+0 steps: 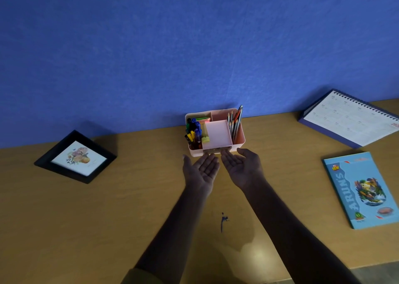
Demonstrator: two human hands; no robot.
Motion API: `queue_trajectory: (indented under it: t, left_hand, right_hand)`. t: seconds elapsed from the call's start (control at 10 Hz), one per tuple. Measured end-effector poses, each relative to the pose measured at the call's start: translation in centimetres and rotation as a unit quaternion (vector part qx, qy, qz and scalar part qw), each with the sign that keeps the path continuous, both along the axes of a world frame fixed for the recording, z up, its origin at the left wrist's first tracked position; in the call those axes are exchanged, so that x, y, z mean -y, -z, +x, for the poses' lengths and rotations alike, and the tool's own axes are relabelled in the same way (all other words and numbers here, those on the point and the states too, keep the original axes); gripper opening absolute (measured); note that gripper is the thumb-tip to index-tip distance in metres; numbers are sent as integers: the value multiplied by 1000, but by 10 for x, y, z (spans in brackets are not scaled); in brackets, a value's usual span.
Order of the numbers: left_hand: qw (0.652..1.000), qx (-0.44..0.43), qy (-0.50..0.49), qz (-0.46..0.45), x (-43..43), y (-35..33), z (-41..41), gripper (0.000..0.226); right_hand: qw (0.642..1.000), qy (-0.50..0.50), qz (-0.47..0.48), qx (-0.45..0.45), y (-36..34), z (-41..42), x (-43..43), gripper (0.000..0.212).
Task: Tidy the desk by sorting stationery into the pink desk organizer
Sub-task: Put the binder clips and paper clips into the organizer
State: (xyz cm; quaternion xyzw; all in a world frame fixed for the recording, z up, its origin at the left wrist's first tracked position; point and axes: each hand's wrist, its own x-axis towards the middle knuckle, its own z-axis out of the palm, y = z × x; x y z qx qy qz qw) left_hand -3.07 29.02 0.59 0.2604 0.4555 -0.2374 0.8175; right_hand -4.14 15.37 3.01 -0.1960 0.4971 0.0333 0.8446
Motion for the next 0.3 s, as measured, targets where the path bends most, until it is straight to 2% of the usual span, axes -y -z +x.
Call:
queue_trajectory:
  t: [0.3]
  left_hand:
    - [997,-16,-63,-44,2,2,8,87]
  right_hand:
    - [1000,-3,24,4,-5,9,0,49]
